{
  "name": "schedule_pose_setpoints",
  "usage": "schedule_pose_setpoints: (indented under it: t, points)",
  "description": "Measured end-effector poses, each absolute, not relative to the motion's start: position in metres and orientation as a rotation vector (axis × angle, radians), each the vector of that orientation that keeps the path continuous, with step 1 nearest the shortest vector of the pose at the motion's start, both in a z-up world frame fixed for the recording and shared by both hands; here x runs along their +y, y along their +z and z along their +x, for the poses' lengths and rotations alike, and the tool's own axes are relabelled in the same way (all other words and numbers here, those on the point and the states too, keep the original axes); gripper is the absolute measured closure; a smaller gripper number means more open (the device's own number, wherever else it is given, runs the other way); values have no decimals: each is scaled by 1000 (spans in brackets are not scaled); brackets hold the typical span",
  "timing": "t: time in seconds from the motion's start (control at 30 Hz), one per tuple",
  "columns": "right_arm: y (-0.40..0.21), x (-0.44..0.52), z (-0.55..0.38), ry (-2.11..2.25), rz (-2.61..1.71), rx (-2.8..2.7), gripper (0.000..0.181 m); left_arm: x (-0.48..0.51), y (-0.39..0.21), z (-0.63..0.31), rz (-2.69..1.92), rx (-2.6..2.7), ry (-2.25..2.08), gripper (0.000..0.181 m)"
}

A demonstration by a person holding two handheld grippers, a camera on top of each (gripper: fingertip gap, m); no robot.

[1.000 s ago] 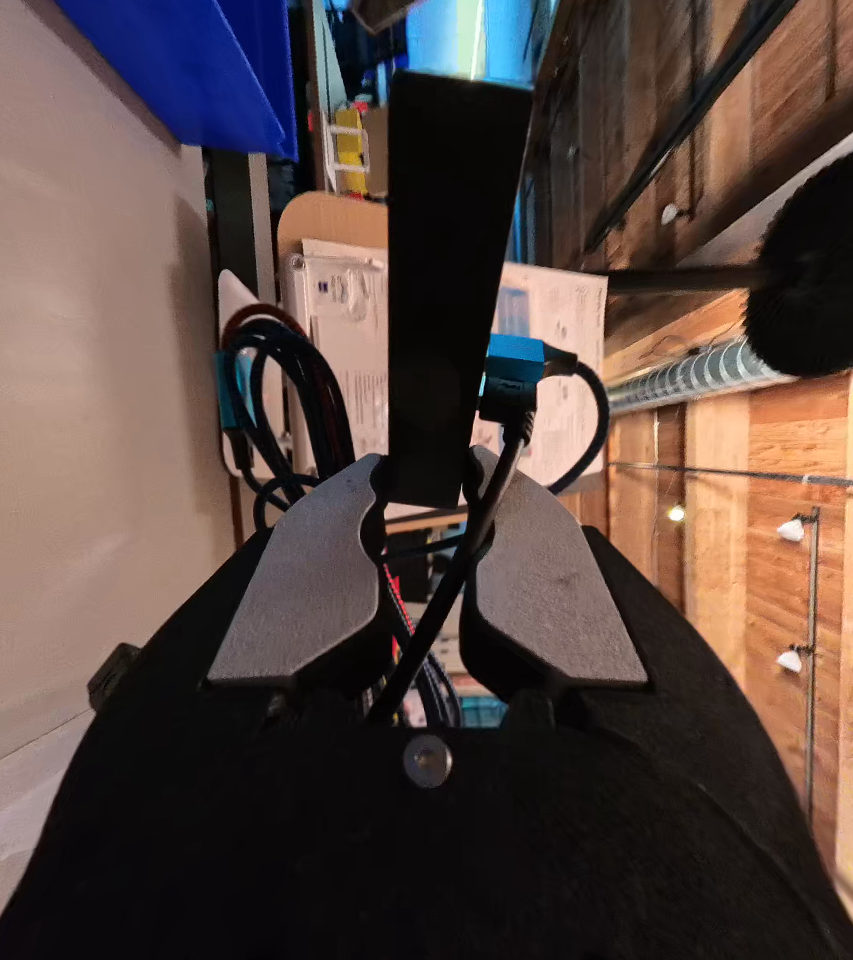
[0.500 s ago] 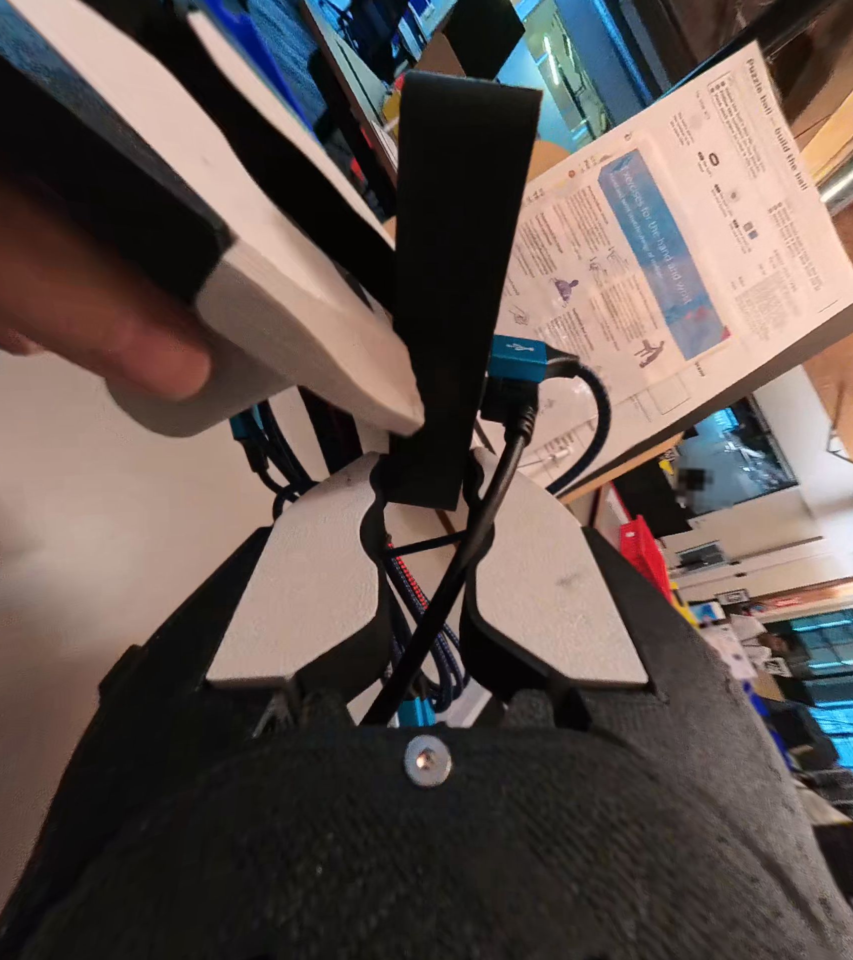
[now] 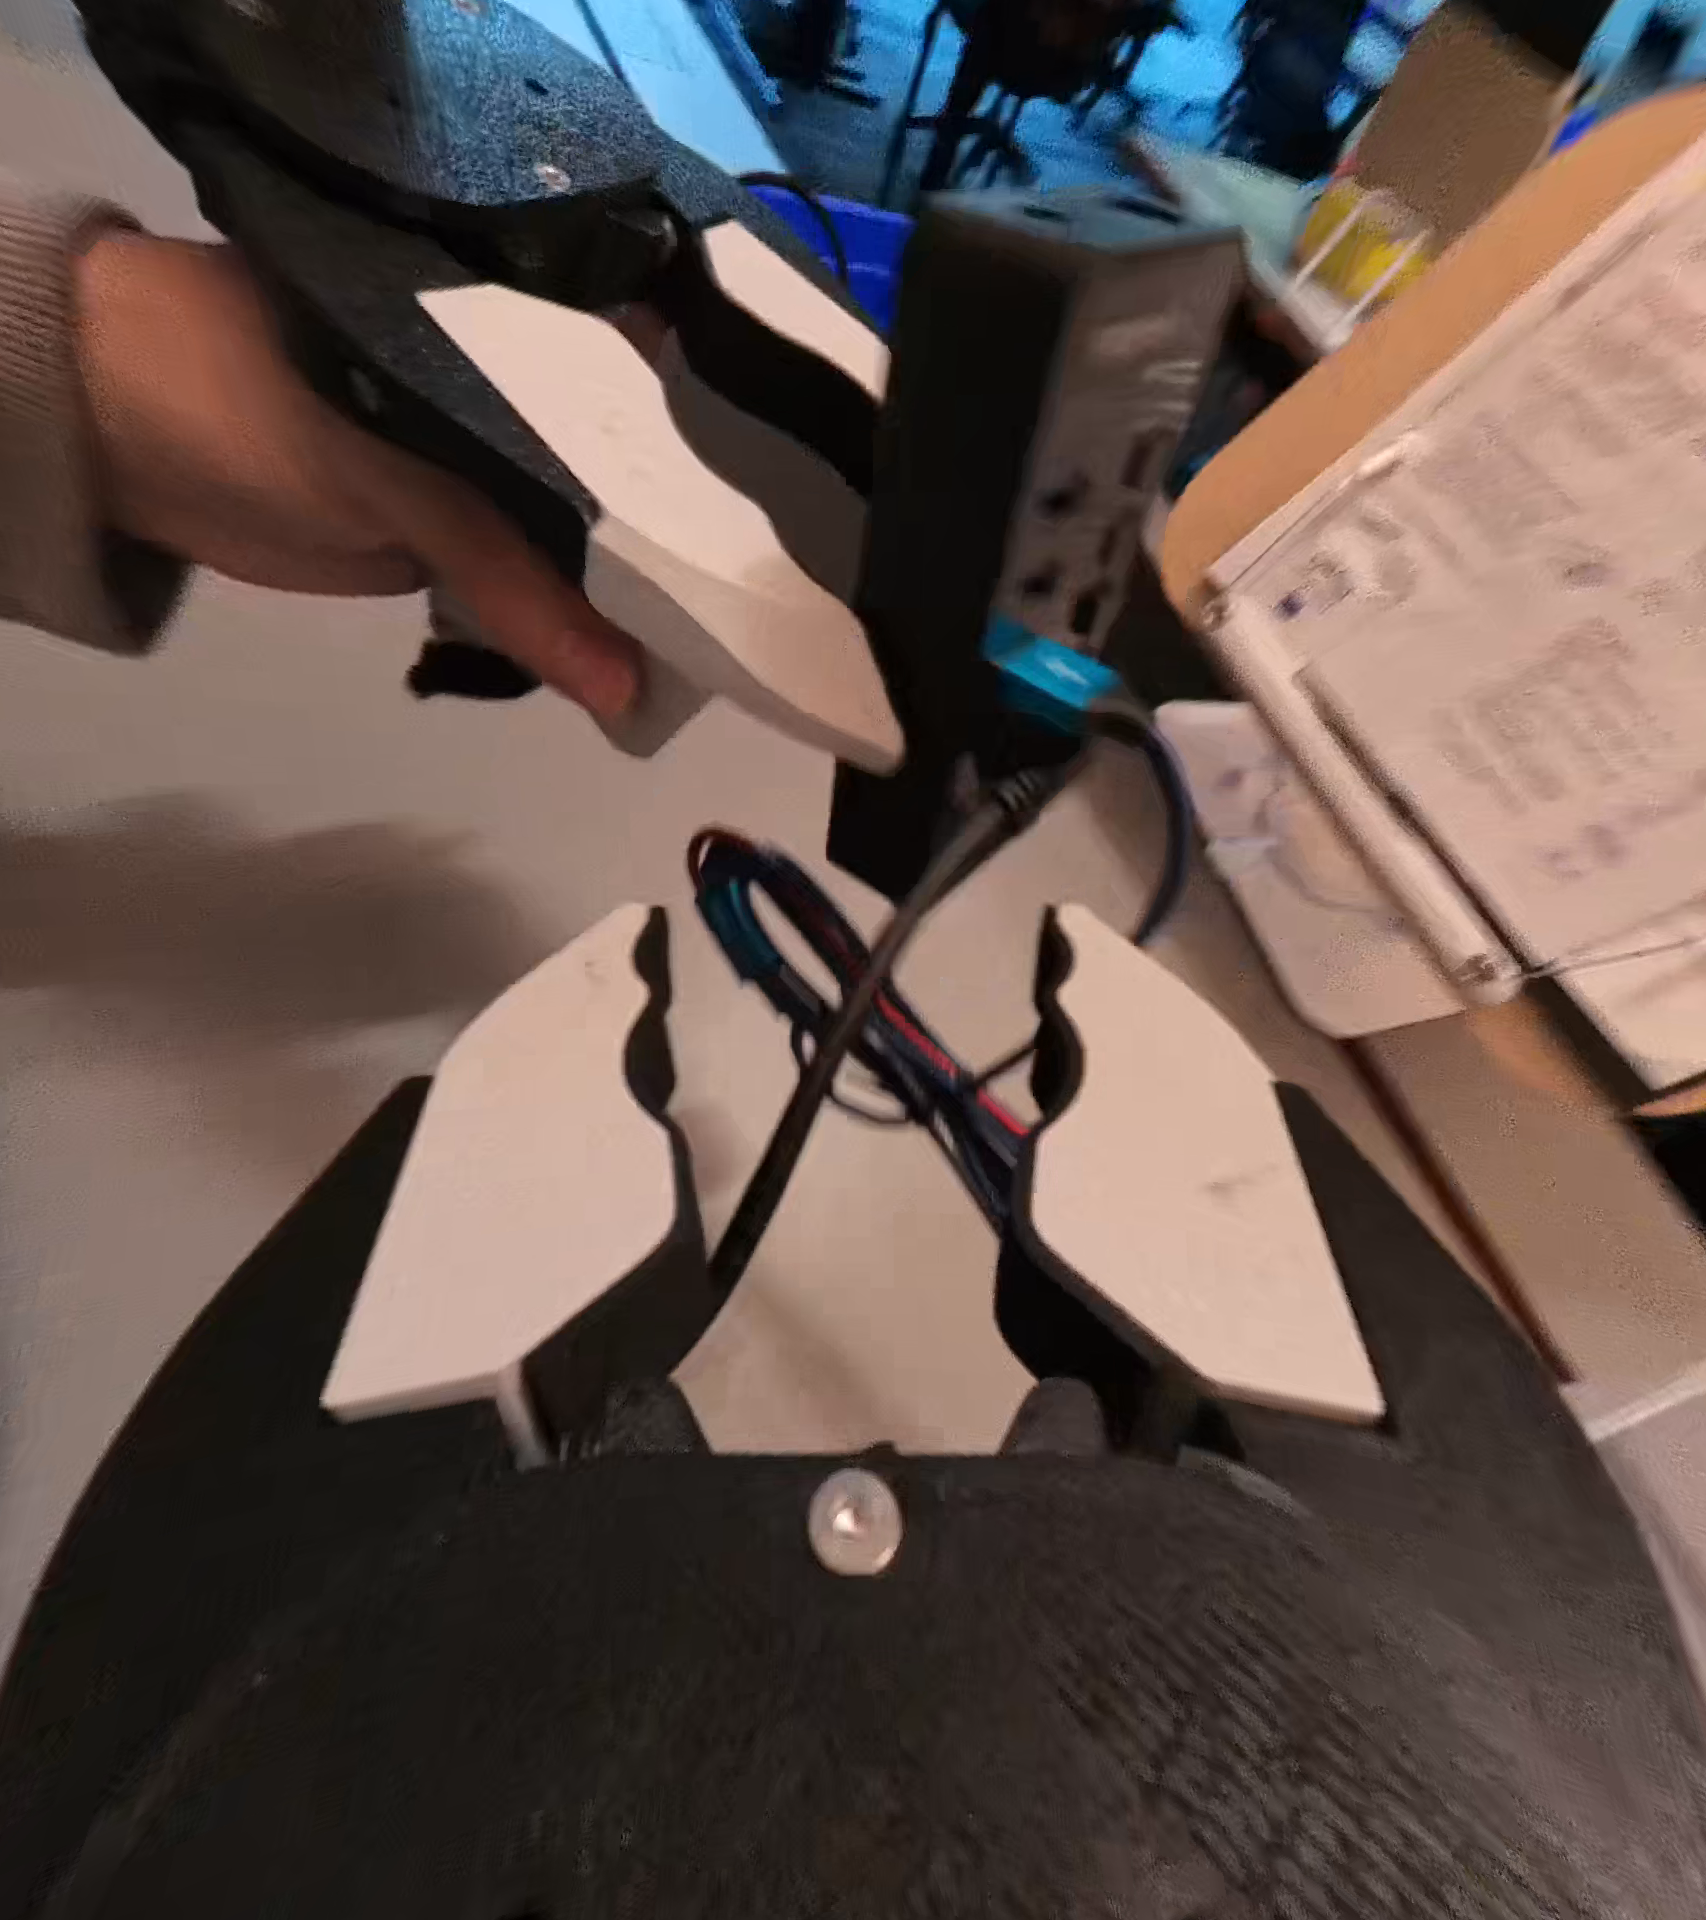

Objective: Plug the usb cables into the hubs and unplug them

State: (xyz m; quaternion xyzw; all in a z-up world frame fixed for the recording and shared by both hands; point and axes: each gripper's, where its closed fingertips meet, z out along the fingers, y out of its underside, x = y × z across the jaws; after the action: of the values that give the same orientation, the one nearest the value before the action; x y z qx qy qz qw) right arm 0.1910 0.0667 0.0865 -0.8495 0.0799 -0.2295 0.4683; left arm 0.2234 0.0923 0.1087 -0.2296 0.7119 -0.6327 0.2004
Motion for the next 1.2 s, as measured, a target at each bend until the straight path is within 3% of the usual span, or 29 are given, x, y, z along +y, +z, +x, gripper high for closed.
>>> schedule_pose_setpoints:
  t: [0.1, 0.13, 0.27, 0.33, 0.43, 0.63, 0.73, 1.1, 1.2]
  points:
    - [119, 52, 179, -334, -1994, 220, 93, 93, 105, 216, -506, 2097, -1707, 128]
    - [136, 51, 177, -308, -1925, 197, 92, 89, 102, 211, -445, 2151, -1681, 128]
    - [151, 63, 175, -163, -1857, 74, 105, 68, 88, 193, -221, 2328, -1587, 128]
    - [132, 70, 173, -87, -1950, 37, 99, 60, 88, 187, -166, 2363, -1593, 127]
    - [133, 81, 170, -86, -1889, -2, 122, 56, 89, 179, -130, 2392, -1604, 127]
    - [156, 73, 162, 105, -1646, 26, 122, 54, 111, 164, -208, 2326, -1885, 127]
    - [162, 76, 156, 148, -1599, 24, 122, 45, 106, 161, -258, 2380, -1880, 119]
    - [137, 84, 158, 95, -1810, 53, 121, 40, 85, 165, -275, 2376, -1817, 122]
    - [132, 75, 154, 79, -1893, 72, 109, 48, 84, 169, -318, 2316, -1889, 122]
